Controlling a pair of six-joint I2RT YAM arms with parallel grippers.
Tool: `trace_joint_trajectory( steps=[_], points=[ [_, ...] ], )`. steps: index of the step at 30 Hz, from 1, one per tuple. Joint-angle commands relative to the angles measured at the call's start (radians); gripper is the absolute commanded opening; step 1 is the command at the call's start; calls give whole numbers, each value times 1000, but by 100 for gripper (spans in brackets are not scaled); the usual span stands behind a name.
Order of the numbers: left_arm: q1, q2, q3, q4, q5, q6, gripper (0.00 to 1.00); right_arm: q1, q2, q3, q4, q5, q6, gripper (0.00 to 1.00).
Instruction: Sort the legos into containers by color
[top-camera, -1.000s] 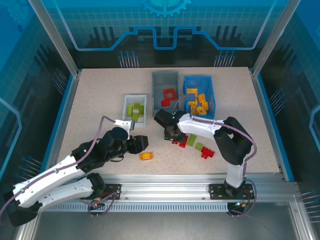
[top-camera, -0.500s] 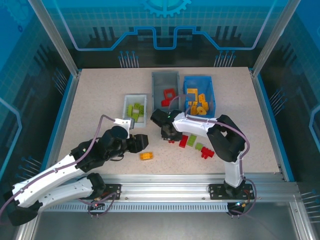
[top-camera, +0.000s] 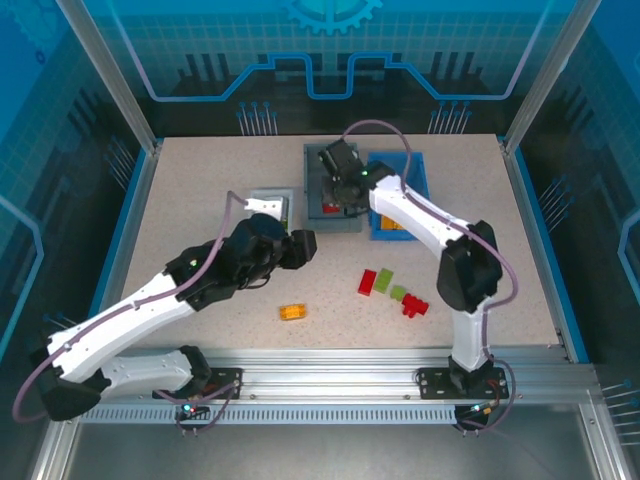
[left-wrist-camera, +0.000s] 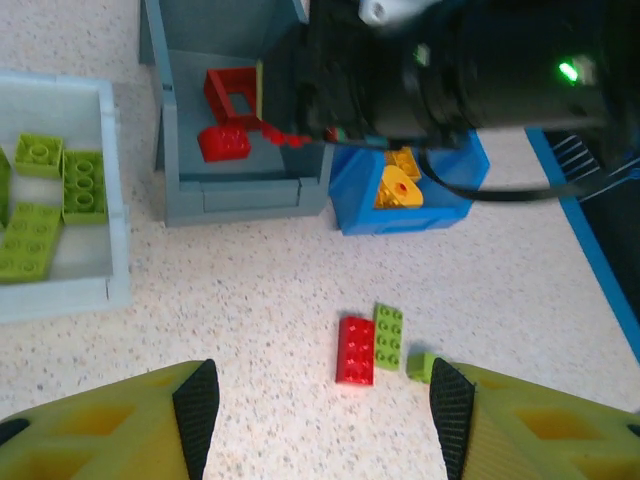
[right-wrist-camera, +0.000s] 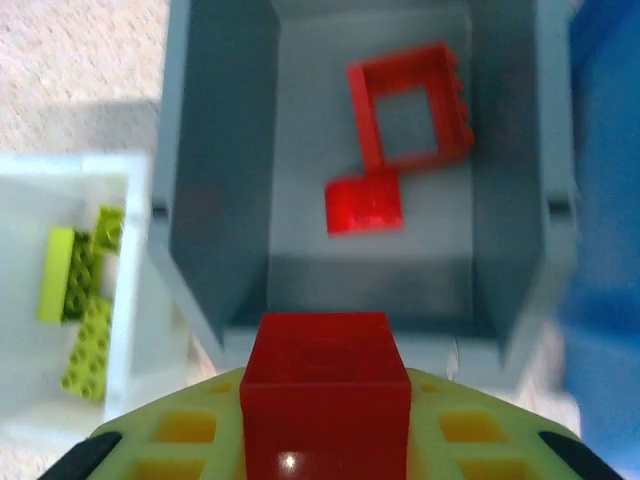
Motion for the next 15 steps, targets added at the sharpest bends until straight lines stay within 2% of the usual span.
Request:
trace_joint_trajectory(
  steps=[1, 6, 10, 12, 15],
  points=[
    [-5, 75, 104, 2, -105, 49, 62, -49, 148, 120, -13, -154, -92, 24],
    [6, 221, 221, 0, -131, 104, 62, -92, 326, 350, -66, -249, -94, 25],
    [27, 283, 256, -3, -104, 95, 62, -100, 459, 505, -135, -260, -86, 27],
    [31, 289, 253, 5, -93, 93, 62, -104, 502, 561, -170, -260, -76, 31],
    [32, 283, 243, 5, -82, 93, 62, -104, 503, 569, -180, -250, -63, 42]
  ],
)
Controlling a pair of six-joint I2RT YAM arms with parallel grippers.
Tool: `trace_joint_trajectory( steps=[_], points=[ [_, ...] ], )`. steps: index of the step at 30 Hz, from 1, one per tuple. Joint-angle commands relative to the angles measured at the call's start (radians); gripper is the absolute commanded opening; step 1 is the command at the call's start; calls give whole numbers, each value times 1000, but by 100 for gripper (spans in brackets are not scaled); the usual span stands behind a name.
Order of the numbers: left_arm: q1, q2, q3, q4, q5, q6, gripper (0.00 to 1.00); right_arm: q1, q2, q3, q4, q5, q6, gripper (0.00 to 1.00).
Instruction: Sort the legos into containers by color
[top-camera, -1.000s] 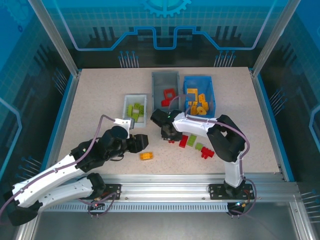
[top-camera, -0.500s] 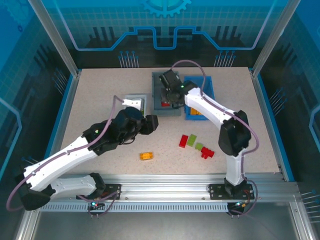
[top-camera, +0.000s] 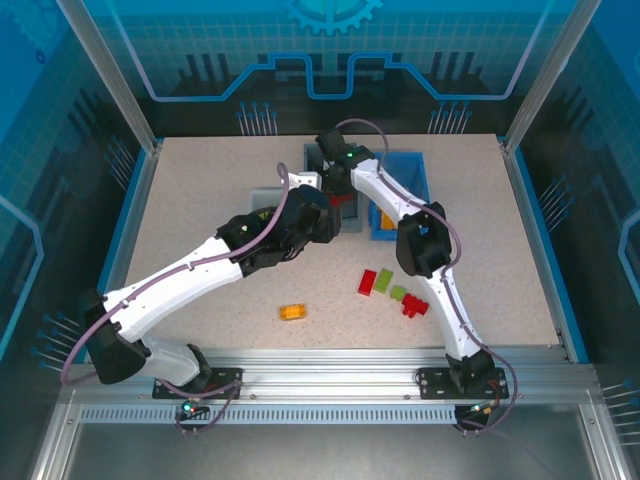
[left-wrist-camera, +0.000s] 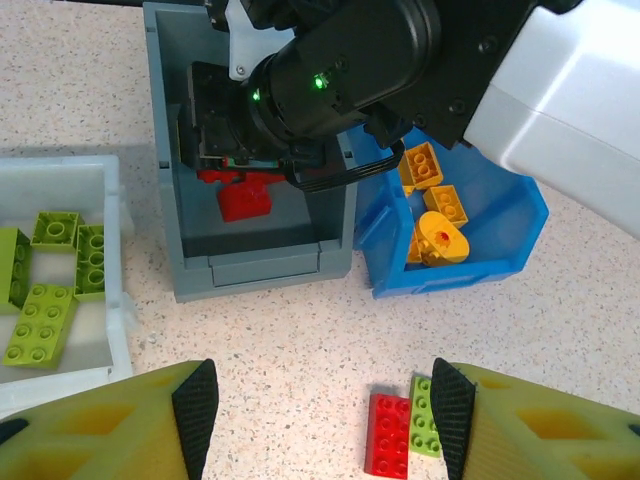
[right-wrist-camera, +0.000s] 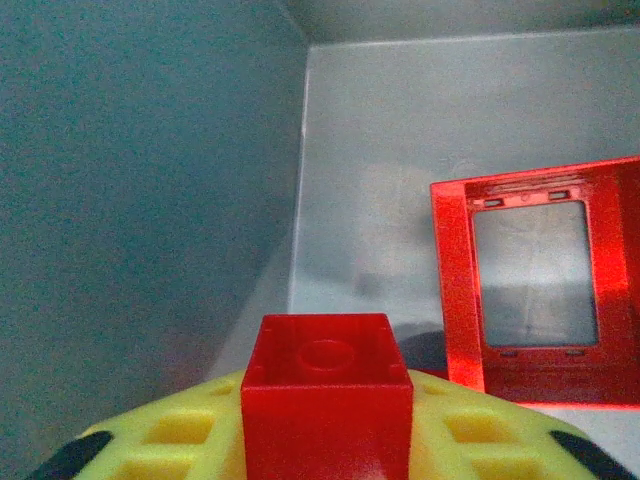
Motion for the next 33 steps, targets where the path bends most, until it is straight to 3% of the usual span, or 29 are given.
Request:
trace_joint_trajectory(
  steps=[1, 4, 16, 26, 33],
  points=[
    [7, -14, 12, 4, 4, 17, 62, -4, -13, 30, -62, -17, 8, 46],
    [7, -28, -4, -4, 12, 16, 62, -1, -83, -20, -33, 4, 6, 54],
    [8, -145, -127, -128, 34, -90, 61, 41, -417, -175, 7, 117, -43, 51],
    [9, -230, -245, -142, 174, -102, 62, 126, -909, -665, 156, 210, -80, 51],
    [-6, -157, -290, -18, 340, -73, 63, 191, -1245, -981, 21, 289, 27, 52]
  ],
)
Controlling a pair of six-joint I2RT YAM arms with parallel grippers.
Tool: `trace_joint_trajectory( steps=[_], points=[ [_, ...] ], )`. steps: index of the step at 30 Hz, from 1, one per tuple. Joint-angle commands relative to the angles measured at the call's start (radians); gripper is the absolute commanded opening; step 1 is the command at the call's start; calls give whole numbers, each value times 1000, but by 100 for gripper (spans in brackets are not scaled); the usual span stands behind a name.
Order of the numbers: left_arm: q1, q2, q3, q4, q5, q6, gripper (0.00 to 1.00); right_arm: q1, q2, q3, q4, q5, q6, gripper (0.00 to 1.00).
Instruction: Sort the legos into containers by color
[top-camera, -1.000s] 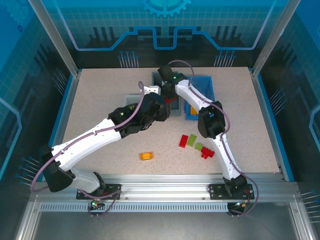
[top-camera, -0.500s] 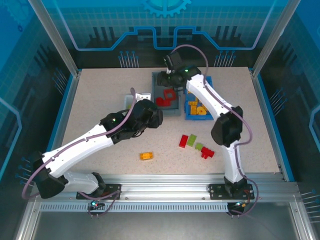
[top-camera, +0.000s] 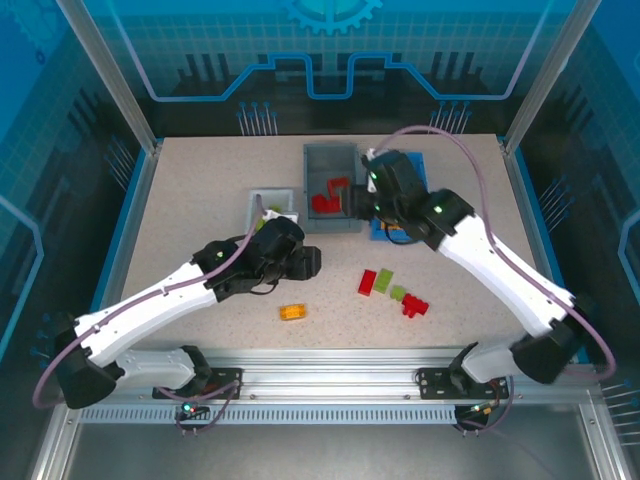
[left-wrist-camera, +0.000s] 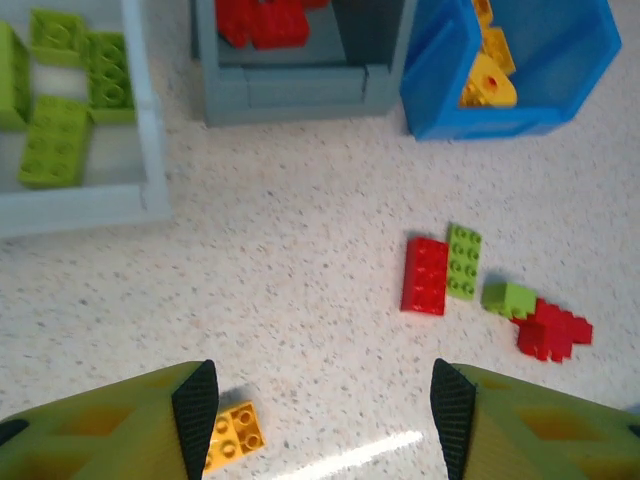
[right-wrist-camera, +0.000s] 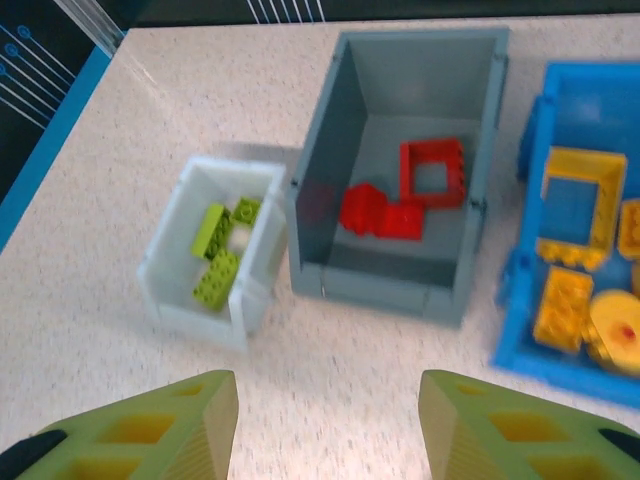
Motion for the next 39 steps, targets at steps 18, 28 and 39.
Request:
trace_joint_trajectory(
  steps=[18, 28, 39],
  points=[
    [-197, 598, 279, 190, 126, 85, 62, 44, -599, -268, -539, 163, 290, 55],
    [-128, 938, 675, 28, 70, 201, 61, 43, -706, -322, -479, 190, 286, 55],
    [-94, 1101, 794, -40, 76, 235, 63, 44, -713, -336, -466, 181, 282, 55]
  ],
)
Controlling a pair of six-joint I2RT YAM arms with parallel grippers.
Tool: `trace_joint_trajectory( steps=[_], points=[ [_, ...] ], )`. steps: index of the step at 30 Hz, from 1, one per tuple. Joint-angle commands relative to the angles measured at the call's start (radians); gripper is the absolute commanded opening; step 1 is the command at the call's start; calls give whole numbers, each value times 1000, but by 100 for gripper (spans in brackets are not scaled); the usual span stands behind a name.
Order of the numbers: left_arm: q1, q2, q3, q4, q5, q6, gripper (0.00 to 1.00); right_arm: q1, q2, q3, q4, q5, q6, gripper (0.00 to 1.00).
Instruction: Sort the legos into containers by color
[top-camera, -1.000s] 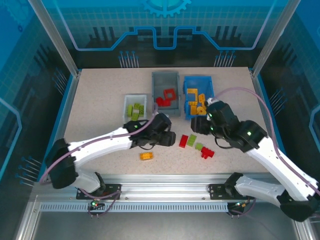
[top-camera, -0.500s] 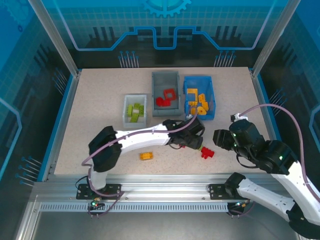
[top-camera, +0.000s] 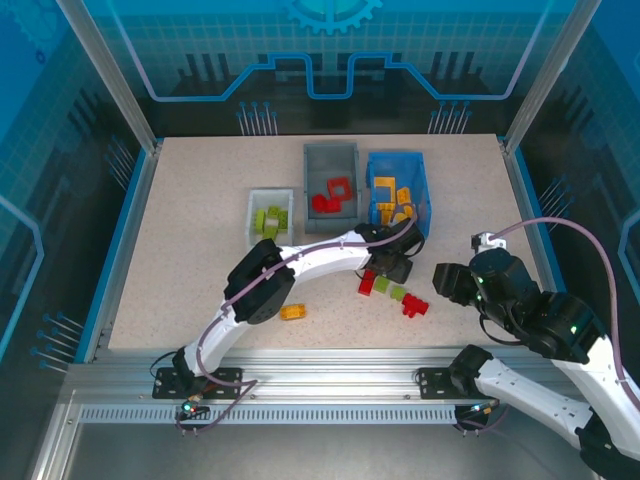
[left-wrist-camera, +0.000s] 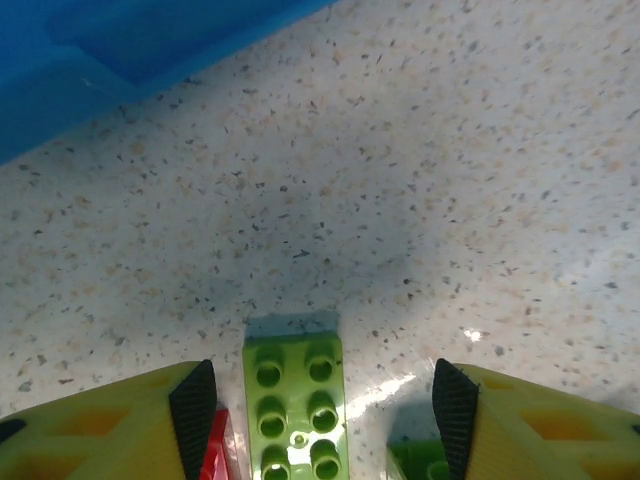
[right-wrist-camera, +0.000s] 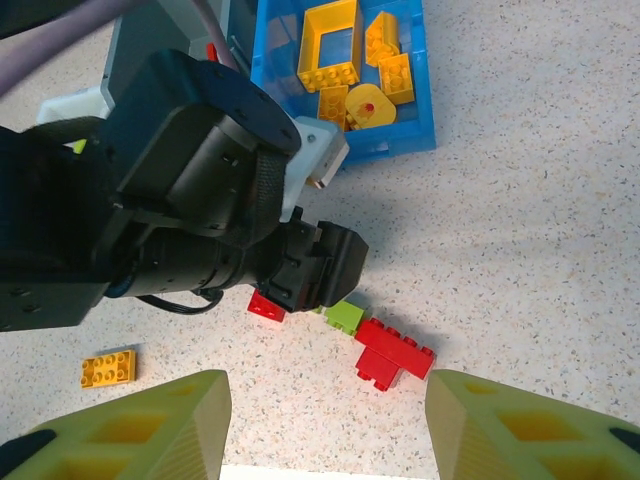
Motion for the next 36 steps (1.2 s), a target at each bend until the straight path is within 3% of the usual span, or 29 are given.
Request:
trace_joint_trajectory(
  steps=[1, 10, 17, 25, 32, 36],
  points=[
    [17, 14, 5, -50, 11, 17, 64, 12, 1, -16, 17, 9, 13, 55],
    [4, -29, -97, -13, 90, 9, 62, 12, 12, -17, 32, 14, 10, 56],
    [-16, -34, -108, -49, 45, 6, 59, 12, 13, -25, 41, 9, 14, 56],
    [-25, 50, 9, -191, 0, -34, 48, 12, 14, -33, 56, -2, 21, 55],
    [-27, 114, 100, -301, -5, -44, 46, 12, 11, -34, 51, 2, 18, 55],
    [-25, 142, 130, -321, -29, -46, 40, 12, 10, -40, 58, -3, 21, 55]
  ],
)
